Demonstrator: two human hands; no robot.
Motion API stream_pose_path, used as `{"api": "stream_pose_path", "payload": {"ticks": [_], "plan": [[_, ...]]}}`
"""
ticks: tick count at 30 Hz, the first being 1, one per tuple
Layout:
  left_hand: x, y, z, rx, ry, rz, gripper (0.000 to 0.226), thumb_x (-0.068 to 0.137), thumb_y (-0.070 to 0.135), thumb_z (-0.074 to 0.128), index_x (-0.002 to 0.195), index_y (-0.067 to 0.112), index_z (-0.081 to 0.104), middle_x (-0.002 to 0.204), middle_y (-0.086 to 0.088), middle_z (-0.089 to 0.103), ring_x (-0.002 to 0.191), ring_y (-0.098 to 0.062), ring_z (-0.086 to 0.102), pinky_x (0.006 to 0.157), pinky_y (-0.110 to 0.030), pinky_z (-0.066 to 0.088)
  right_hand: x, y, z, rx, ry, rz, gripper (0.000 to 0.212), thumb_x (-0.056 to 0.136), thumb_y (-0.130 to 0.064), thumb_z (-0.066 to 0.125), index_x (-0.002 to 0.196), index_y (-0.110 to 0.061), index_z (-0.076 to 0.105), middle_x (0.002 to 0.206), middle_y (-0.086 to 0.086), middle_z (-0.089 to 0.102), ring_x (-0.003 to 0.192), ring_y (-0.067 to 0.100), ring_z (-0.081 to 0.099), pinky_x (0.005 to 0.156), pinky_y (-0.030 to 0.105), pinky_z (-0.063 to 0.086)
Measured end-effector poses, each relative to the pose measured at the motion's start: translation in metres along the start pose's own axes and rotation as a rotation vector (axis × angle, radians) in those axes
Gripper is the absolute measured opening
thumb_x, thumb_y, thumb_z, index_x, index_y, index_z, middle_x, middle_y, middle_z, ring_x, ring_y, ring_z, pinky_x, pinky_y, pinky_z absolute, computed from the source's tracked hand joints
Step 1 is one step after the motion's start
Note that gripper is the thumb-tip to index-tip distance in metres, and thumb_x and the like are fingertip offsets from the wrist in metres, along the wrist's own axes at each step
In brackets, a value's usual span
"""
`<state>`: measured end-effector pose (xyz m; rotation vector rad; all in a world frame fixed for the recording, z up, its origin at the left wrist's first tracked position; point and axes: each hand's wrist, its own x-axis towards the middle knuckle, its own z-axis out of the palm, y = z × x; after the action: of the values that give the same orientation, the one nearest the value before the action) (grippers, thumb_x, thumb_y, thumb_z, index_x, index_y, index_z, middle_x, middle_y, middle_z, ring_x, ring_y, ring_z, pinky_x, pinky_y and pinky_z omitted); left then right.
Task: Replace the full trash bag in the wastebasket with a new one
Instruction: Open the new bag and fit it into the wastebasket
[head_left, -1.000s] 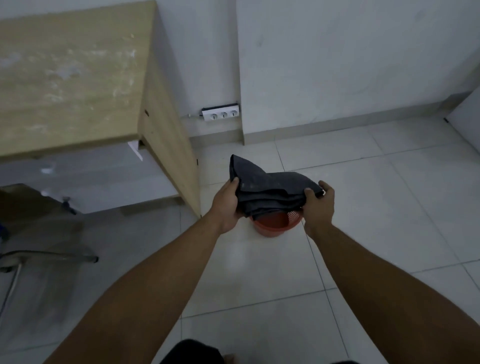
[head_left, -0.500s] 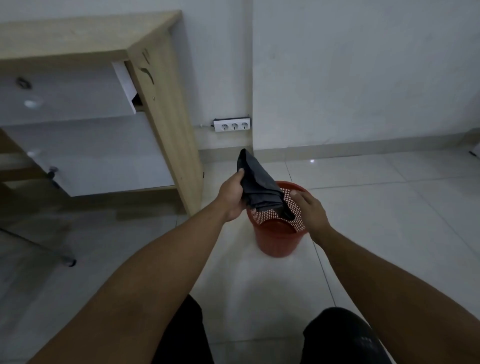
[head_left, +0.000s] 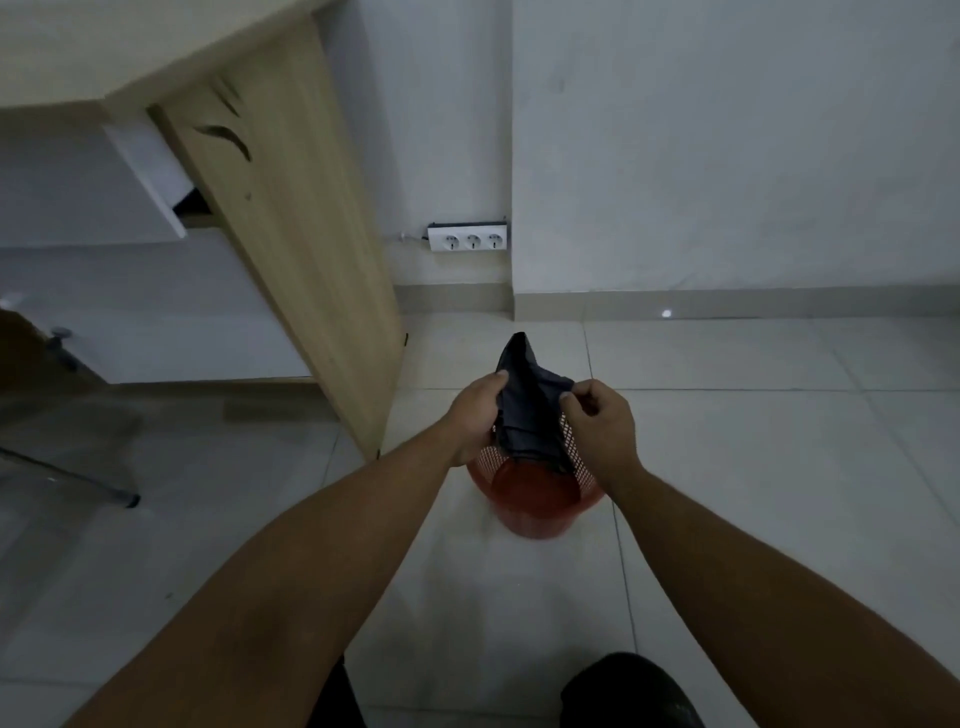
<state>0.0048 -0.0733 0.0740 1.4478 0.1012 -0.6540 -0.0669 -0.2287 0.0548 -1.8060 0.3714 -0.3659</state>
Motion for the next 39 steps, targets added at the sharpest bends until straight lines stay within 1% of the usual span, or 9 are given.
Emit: {"api": "stream_pose_path", "payload": {"ticks": [8, 11, 14, 18, 21, 26, 32, 36, 39], "plan": [[0.028, -0.01, 0.016, 0.213, 0.161, 0.15, 0.023, 0.105, 0.022, 0.052, 0.11, 0.014, 0.073, 0.107, -0.009, 0.076, 0.102, -0.028, 0.071, 0.088, -0.035, 0.059, 0.035, 0.021, -0.027, 0.306, 0.037, 0.182, 0.007, 0.09, -0.012, 0.073, 0.095, -0.011, 0.068, 0.087, 0.01, 0.076, 0.085, 0.029, 0.073, 0.083, 0.05, 0.06], [0.033, -0.004, 0.017, 0.113, 0.189, 0.132, 0.021, 0.104, 0.014, 0.053, 0.115, 0.009, 0.07, 0.108, -0.015, 0.074, 0.099, -0.032, 0.071, 0.08, -0.036, 0.061, 0.041, 0.017, -0.034, 0.386, -0.256, 0.175, 0.053, 0.079, -0.025, 0.085, 0.125, -0.015, 0.061, 0.116, 0.003, 0.073, 0.108, 0.024, 0.07, 0.088, 0.039, 0.06], [0.039, 0.002, 0.018, -0.002, 0.221, 0.067, 0.016, 0.104, 0.012, 0.052, 0.112, 0.009, 0.066, 0.11, -0.02, 0.071, 0.094, -0.032, 0.071, 0.071, -0.036, 0.061, 0.035, 0.014, -0.029, 0.067, -0.539, 0.13, 0.087, 0.067, -0.031, 0.094, 0.14, -0.023, 0.047, 0.126, -0.01, 0.063, 0.111, 0.003, 0.064, 0.09, 0.024, 0.056], [0.043, 0.0, 0.018, -0.101, 0.126, -0.001, 0.027, 0.099, 0.021, 0.064, 0.118, 0.002, 0.063, 0.119, -0.023, 0.069, 0.109, -0.038, 0.069, 0.095, -0.051, 0.057, 0.03, 0.011, -0.018, 0.033, -0.329, 0.092, 0.037, 0.089, -0.017, 0.076, 0.124, -0.016, 0.066, 0.112, -0.001, 0.073, 0.104, 0.017, 0.07, 0.092, 0.037, 0.059], [0.046, -0.001, 0.01, -0.143, 0.041, -0.039, 0.037, 0.094, 0.028, 0.071, 0.119, 0.002, 0.062, 0.117, -0.017, 0.072, 0.108, -0.032, 0.07, 0.1, -0.047, 0.055, 0.026, 0.01, -0.015, 0.361, -0.332, 0.301, 0.038, 0.089, -0.019, 0.075, 0.125, -0.012, 0.066, 0.114, 0.007, 0.076, 0.108, 0.028, 0.071, 0.091, 0.043, 0.06], [0.041, -0.008, -0.011, -0.346, -0.049, -0.096, 0.015, 0.096, 0.016, 0.067, 0.106, 0.005, 0.066, 0.092, -0.005, 0.068, 0.063, -0.004, 0.06, 0.055, -0.01, 0.052, 0.015, 0.009, -0.004, 0.683, -0.383, 0.624, 0.039, 0.102, -0.037, 0.054, 0.13, -0.012, 0.064, 0.125, 0.013, 0.072, 0.118, 0.032, 0.066, 0.101, 0.043, 0.052], [0.024, -0.02, -0.046, -0.211, -0.063, -0.204, 0.026, 0.097, 0.003, 0.062, 0.123, -0.002, 0.066, 0.098, -0.012, 0.07, 0.078, -0.014, 0.065, 0.051, -0.013, 0.053, 0.01, 0.026, 0.012, 0.486, -0.23, 0.975, 0.039, 0.098, -0.038, 0.059, 0.122, -0.008, 0.07, 0.111, 0.02, 0.075, 0.108, 0.039, 0.069, 0.097, 0.051, 0.054], [0.019, -0.01, -0.054, -0.063, -0.001, -0.194, 0.008, 0.097, 0.013, 0.064, 0.095, 0.008, 0.07, 0.077, -0.004, 0.064, 0.063, -0.011, 0.058, 0.055, -0.019, 0.053, 0.016, 0.024, 0.024, 0.108, 0.071, 0.671, 0.057, 0.096, -0.055, 0.05, 0.122, -0.007, 0.064, 0.118, 0.016, 0.068, 0.109, 0.035, 0.064, 0.1, 0.05, 0.051], [0.02, 0.001, -0.05, -0.065, 0.04, -0.133, 0.016, 0.097, 0.02, 0.066, 0.103, 0.007, 0.072, 0.084, -0.005, 0.067, 0.072, -0.014, 0.062, 0.061, -0.024, 0.056, 0.011, 0.013, 0.022, -0.091, 0.189, 0.232, 0.055, 0.088, -0.065, 0.05, 0.113, -0.018, 0.061, 0.117, 0.003, 0.06, 0.103, 0.017, 0.064, 0.093, 0.041, 0.054]]}}
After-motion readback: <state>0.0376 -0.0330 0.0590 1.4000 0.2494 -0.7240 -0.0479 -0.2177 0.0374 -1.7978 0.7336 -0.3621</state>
